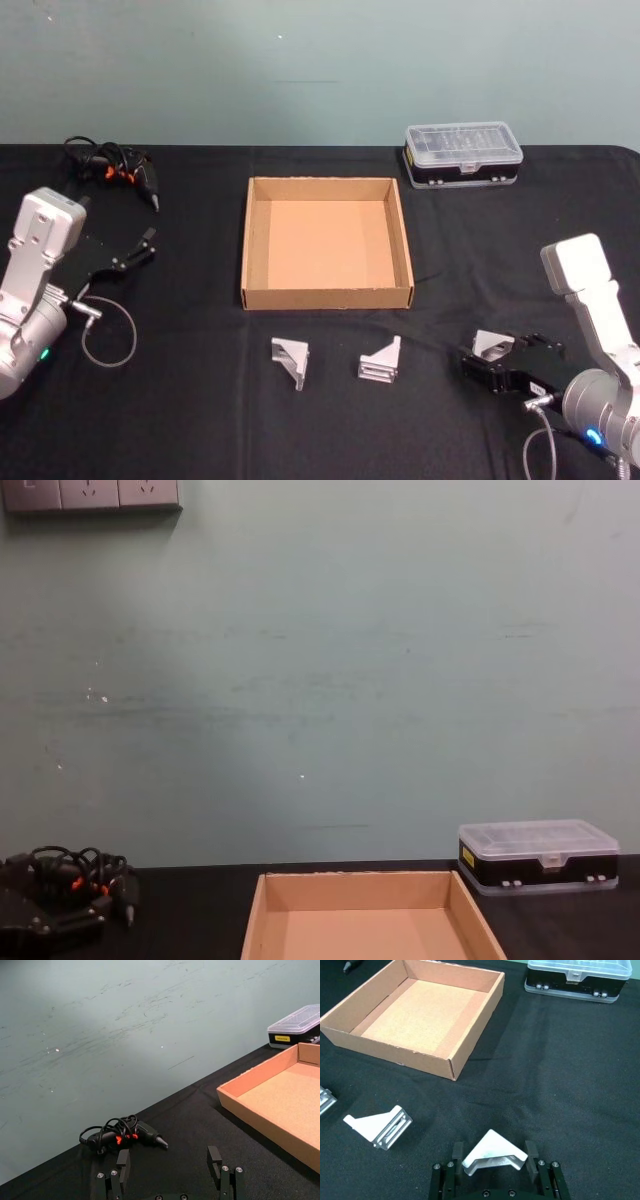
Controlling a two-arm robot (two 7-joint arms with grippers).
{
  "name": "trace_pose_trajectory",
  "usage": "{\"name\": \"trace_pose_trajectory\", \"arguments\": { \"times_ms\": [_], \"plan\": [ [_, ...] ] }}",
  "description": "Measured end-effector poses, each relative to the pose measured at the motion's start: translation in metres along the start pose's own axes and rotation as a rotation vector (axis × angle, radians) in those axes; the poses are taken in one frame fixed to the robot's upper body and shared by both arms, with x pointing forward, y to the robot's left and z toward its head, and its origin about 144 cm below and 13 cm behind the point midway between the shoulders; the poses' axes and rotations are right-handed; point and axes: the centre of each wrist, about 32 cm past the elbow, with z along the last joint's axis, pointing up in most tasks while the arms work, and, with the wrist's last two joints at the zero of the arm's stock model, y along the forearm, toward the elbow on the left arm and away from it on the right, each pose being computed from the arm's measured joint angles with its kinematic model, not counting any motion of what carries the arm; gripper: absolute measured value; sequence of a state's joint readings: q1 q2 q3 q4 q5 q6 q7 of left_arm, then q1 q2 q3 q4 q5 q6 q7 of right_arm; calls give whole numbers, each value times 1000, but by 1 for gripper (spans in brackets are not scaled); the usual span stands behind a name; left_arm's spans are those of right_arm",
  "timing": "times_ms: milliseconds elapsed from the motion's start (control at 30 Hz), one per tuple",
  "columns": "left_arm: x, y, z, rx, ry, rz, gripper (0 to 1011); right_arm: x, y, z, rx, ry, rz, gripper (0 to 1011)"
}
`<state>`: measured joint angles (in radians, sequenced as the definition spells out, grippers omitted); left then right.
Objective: Use one hand to pick up the angle iron from the table and place it into the box.
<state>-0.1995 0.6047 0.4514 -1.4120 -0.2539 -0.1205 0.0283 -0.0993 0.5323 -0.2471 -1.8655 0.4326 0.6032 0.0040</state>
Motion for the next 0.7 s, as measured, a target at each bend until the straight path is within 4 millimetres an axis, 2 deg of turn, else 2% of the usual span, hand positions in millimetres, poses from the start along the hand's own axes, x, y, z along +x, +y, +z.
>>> {"name": "trace_pose_trajectory", "arguments": {
  "times_ms": [200,400,567,700],
  "plan": [
    [0,0,0,0,0,0,1011,0,-7,3,56,-15,8,744],
    [0,0,0,0,0,0,1011,-1,-18,15,110,-41,32,744],
    [0,0,0,0,0,0,1011,-1,-17,37,154,-67,49,744],
    [0,0,0,0,0,0,1011,2,-8,60,180,-79,60,743]
  ]
}}
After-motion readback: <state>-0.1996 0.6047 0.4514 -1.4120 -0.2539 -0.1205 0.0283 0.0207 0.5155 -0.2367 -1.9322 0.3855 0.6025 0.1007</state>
